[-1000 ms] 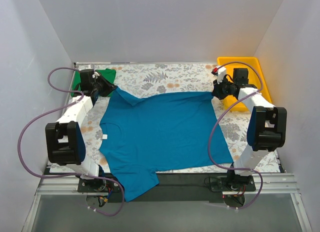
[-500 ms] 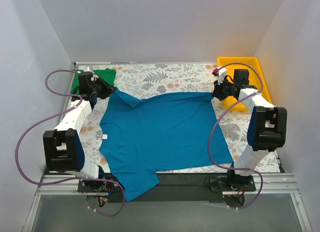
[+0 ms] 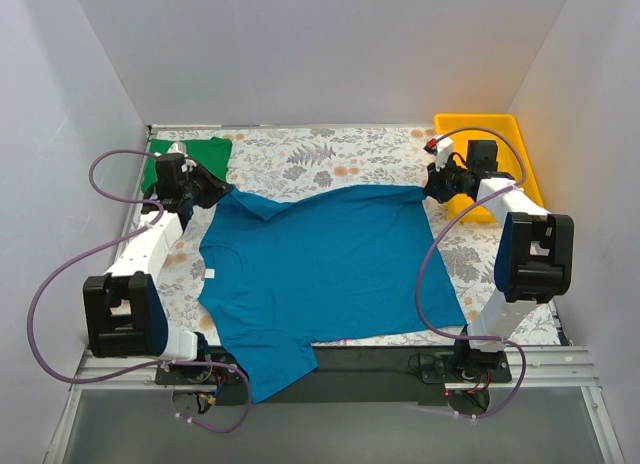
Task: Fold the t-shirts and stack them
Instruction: Fold the tshirt
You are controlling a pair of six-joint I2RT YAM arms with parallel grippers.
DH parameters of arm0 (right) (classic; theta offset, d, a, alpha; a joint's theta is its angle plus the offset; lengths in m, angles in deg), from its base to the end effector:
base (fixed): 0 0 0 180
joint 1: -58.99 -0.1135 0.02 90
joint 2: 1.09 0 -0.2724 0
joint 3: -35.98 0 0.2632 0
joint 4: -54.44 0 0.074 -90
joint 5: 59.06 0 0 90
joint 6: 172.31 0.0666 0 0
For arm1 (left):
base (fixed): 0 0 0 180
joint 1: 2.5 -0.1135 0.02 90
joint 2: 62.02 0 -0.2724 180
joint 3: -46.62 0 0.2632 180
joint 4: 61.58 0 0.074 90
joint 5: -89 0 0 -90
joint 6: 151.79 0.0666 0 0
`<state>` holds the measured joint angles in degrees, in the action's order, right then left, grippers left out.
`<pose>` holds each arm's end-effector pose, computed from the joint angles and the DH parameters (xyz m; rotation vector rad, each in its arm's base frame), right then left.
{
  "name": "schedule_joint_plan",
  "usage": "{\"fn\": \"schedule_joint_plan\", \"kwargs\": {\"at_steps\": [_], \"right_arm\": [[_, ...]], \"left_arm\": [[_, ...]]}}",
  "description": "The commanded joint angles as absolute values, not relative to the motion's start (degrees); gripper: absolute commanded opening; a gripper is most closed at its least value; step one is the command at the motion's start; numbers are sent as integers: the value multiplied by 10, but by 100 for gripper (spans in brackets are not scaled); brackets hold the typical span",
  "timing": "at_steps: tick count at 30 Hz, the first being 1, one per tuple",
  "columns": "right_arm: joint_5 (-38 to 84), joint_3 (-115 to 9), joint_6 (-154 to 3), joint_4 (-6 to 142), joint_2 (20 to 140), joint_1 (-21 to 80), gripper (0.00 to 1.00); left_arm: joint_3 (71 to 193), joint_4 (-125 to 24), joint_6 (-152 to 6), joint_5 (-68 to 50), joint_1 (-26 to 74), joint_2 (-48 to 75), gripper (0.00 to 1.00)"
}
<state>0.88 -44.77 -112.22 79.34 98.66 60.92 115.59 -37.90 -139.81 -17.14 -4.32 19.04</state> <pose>0.4107 0.0195 0.2050 -0.7822 2.0912 0.3139 0.3474 -0.0075 0.2468 -1.3862 1.9243 -1.0113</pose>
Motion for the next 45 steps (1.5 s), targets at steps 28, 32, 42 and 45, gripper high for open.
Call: {"fn": "schedule_joint_plan", "kwargs": {"at_steps": [28, 32, 42, 45], "right_arm": [[-16, -424, -1118, 775, 957, 642, 1], [-20, -421, -1120, 776, 959, 643, 1], [-25, -407, -1135, 779, 961, 643, 1], [-25, -406, -1140, 783, 965, 643, 1]], "left_arm": [[1063, -332, -1415, -172, -48, 19, 0], [1053, -327, -1417, -175, -48, 5, 0], [1022, -328, -1420, -180, -48, 4, 0], [1014, -330, -1419, -178, -48, 2, 0]]}}
